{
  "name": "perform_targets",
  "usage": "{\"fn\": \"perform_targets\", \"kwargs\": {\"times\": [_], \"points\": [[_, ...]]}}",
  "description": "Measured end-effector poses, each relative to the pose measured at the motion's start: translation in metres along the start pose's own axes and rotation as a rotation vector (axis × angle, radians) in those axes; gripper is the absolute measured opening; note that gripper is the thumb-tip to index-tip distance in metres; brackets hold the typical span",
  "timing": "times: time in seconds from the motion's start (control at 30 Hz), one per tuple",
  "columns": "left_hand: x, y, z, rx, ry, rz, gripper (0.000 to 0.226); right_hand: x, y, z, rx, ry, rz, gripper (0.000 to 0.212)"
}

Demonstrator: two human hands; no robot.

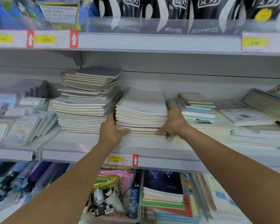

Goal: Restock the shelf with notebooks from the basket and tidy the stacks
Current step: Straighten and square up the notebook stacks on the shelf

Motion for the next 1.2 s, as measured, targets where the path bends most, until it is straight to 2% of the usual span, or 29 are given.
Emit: {"fn": "perform_targets", "kwargs": {"times": [0.2,0.4,0.5,0.67,0.87,0.97,1.07,1.1,1.2], "points": [[0.003,-0.008,-0.009,0.059,-0.038,0.068,0.054,0.004,-0.001,0.006,-0.065,0.121,0.100,0.039],[0.000,-0.006,-0.004,0.000,-0.007,0.066,0.026,0.001,0.000,0.004,-0.013,0.004,0.130,0.051],[0.000,-0.004,-0.003,0.006,0.000,0.096,0.036,0.001,0.001,0.002,-0.013,-0.037,0.122,0.055],[0.003,-0.010,-0.005,0.197,0.041,0.092,0.039,-0.001,-0.002,0.003,0.026,-0.028,0.187,0.056],[0.002,-0.006,-0.004,0.049,0.010,0.070,0.031,-0.008,-0.001,-0.002,0.022,-0.053,0.106,0.054],[0.002,-0.006,-0.005,0.040,0.013,0.043,0.037,-0.010,-0.006,-0.004,-0.035,-0.046,0.067,0.068],[0.003,-0.008,-0.008,0.042,0.018,-0.057,0.065,-0.009,-0.007,-0.005,-0.030,-0.006,0.108,0.088],[0.003,-0.009,-0.009,0.028,0.025,-0.056,0.068,-0.008,-0.007,-0.005,-0.015,0.013,0.121,0.092],[0.007,-0.012,-0.014,-0.019,0.036,0.007,0.054,-0.005,-0.008,-0.002,-0.013,0.062,0.140,0.093]]}}
Point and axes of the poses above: each hand's wrist, its own x-axis towards the middle knuckle, its own y-axis out of the back of the hand, z = x × y, the point moved 2 cm from there along x, towards the middle knuckle, and after that the axes turned 10 degrees about x, right-handed, at the moved point
